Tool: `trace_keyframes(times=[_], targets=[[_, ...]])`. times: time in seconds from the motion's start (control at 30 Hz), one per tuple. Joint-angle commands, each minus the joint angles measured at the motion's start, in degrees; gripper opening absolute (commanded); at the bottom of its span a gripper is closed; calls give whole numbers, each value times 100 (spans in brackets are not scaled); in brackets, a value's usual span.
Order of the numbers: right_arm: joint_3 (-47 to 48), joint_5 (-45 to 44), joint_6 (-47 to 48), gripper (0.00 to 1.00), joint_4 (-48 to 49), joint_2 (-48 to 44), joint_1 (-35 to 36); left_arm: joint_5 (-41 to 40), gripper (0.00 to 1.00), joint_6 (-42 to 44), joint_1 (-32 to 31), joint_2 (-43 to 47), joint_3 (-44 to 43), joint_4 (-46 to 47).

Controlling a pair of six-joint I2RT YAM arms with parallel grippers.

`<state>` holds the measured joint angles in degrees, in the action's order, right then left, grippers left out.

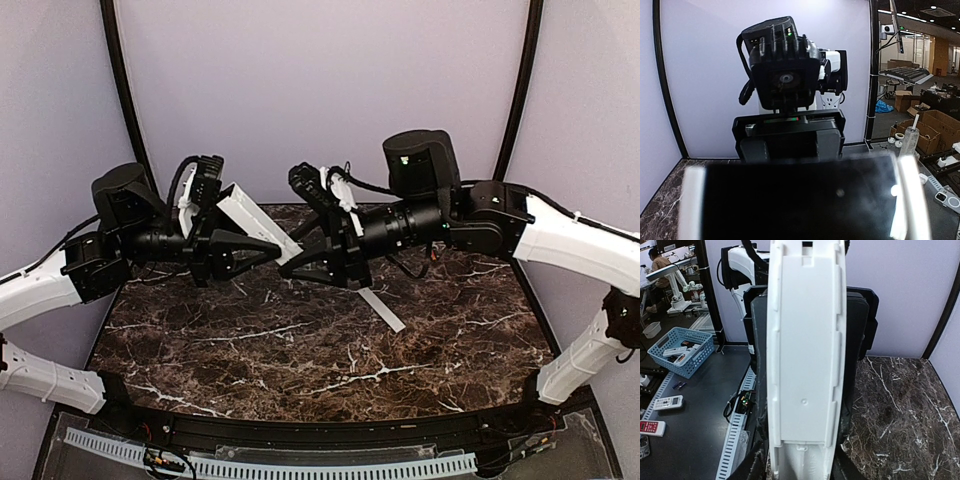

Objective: Load the batteries into the remote control
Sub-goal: Pass from the left arm to the right

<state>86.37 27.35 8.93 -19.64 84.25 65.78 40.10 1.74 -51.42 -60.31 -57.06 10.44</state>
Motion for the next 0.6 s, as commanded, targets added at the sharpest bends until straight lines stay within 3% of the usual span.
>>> trace_keyframes(times=[0.0, 0.13, 0.2, 0.23, 0.27, 0.3, 0.33, 0.4, 0.57], targets=[[161, -139, 7, 29, -62, 24, 51, -105, 0, 20, -43, 33, -62, 3], [170, -279, -88, 2, -105, 8, 58, -185, 0, 16, -44, 26, -53, -19], [191, -415, -178, 0, -170, 27, 47, -292, 5, -50, -43, 21, -53, 3], [203, -525, -238, 0, -219, 37, 35, -492, 18, -123, -43, 20, -39, 29], [198, -655, -320, 0, -273, 42, 9, -762, 47, -236, -44, 29, -11, 86], [178, -841, -428, 0, -334, 58, -38, -909, 63, -383, -44, 37, 0, 101], [157, -1026, -552, 0, -446, 83, -119, -1226, 86, -441, -44, 72, 12, 113], [152, -1434, -833, 0, -821, 209, -297, -1919, 97, -616, -42, 153, 11, 63], [-84, -2712, -1586, 0, -1791, 842, -587, -3941, 99, -1064, -22, 418, 78, -72]])
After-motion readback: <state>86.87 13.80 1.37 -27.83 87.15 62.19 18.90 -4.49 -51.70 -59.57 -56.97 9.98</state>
